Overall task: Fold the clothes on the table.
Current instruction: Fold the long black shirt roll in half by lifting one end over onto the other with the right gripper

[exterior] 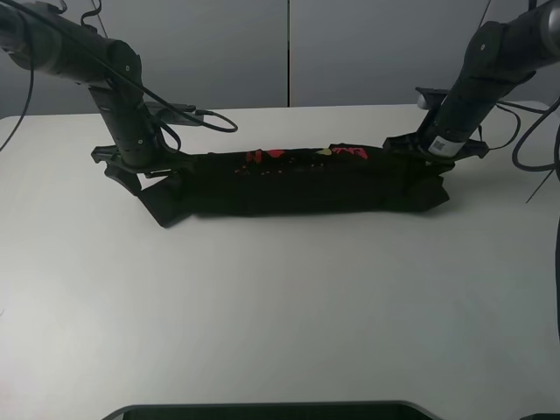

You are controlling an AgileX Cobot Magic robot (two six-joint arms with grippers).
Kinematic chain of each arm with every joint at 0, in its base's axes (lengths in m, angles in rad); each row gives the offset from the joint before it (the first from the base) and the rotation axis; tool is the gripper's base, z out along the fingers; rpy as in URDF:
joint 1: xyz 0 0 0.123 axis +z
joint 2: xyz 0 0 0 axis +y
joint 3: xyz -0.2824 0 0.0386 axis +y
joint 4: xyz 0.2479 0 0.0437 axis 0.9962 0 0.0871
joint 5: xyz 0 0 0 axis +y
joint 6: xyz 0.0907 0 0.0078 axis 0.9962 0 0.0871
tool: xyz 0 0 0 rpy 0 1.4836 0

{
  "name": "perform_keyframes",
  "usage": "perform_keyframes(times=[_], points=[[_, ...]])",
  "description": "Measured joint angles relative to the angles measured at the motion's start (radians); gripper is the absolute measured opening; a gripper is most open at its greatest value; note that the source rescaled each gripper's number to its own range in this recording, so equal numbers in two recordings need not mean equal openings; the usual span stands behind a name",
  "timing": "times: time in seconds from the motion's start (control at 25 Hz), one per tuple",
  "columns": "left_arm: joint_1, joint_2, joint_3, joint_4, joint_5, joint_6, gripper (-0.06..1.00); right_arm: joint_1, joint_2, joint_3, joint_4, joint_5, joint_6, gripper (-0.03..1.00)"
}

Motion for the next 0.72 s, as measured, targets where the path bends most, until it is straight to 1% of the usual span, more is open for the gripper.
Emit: perform_keyframes(times=[0.2,0.36,0.48,0.6,0.72], points=[[0.0,0.0,0.0,0.0,0.0,0.0,0.99,0.0,-0.039,0.005,0.068,0.071,-0.056,0.14],[0.0,0.0,0.0,-0.004,0.004,0.0,0.99,0.0,-0.11,-0.004,0.112,0.105,-0.07,0.14],[0.0,0.0,0.0,-0.012,0.004,0.004,0.99,0.0,-0.15,-0.04,0.155,0.168,-0.1,0.14],[0.0,0.0,0.0,-0.024,0.004,0.019,0.99,0.0,-0.171,-0.087,0.229,0.251,-0.144,0.14],[0.0,0.001,0.0,-0.035,0.004,0.025,0.99,0.0,-0.175,-0.125,0.347,0.318,-0.197,0.14]])
